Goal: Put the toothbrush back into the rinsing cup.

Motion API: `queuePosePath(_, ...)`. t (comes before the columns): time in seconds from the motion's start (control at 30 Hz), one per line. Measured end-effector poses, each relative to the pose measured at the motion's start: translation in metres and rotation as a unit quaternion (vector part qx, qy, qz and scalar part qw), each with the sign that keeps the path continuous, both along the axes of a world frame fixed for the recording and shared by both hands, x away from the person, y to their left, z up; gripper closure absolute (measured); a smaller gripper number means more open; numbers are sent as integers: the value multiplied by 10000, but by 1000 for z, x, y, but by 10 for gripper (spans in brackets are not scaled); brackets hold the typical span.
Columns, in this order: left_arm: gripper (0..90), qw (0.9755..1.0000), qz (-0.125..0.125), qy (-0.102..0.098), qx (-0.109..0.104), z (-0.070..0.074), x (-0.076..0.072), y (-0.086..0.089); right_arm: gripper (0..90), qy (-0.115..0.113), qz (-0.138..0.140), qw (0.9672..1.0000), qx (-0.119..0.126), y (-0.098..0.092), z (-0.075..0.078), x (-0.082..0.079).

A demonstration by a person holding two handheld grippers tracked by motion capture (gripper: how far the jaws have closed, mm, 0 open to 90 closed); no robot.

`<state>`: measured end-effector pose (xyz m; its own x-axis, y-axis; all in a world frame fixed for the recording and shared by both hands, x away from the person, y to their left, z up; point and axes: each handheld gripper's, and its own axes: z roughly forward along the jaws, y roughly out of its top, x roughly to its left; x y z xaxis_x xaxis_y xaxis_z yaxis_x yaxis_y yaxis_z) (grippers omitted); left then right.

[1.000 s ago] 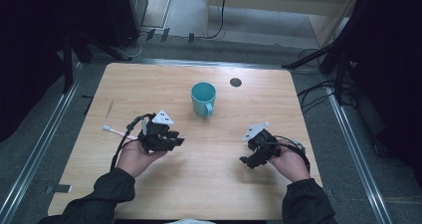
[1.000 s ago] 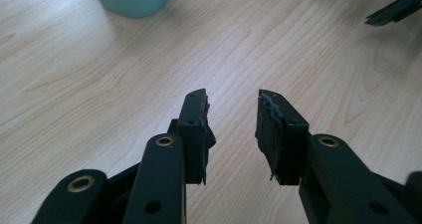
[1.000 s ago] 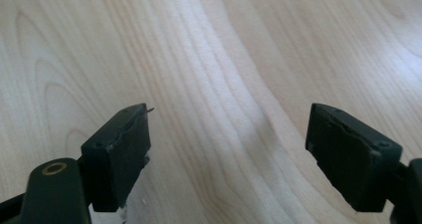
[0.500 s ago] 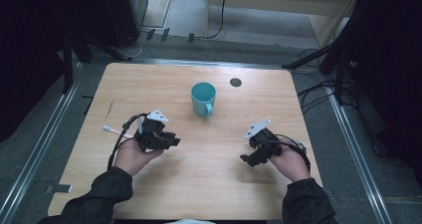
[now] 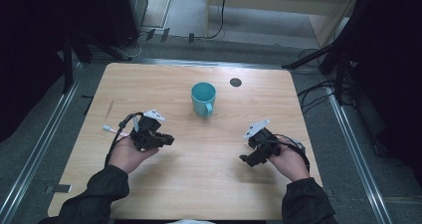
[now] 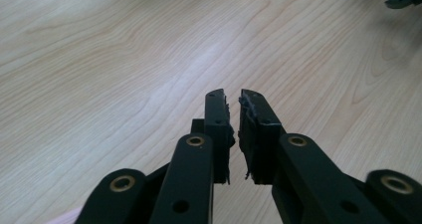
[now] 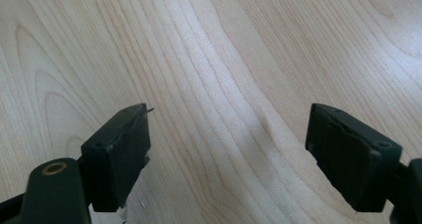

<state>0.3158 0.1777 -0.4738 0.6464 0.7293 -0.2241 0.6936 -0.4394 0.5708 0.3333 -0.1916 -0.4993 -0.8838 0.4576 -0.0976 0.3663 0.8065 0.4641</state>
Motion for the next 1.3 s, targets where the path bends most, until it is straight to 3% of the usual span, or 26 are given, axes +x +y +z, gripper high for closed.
queuePosePath(0.23,872,9995,219,143,200,5,8,17,178,28,-7,10000,-27,1,-1,0)
queuePosePath(0.37,885,9965,516,340,570,8,17,28,178,35,21,10000,-54,1,-1,0)
queuePosePath(0.5,888,9945,596,544,674,5,22,32,178,52,25,10000,-67,2,-2,0)
queuePosePath(0.57,888,9926,627,757,718,3,27,36,178,54,29,10000,-72,2,-2,0)
queuePosePath(0.63,889,9914,652,805,803,0,31,37,179,63,41,9999,-81,2,-2,0)
queuePosePath(0.83,890,9850,861,1138,974,-12,40,43,178,57,68,9999,-95,2,-2,0)
queuePosePath(1.07,892,9806,953,1314,1097,-20,46,45,179,83,79,9999,-115,2,-3,0)
queuePosePath(1.3,892,9786,970,1371,1188,-24,47,46,178,95,75,9998,-126,2,-3,0)
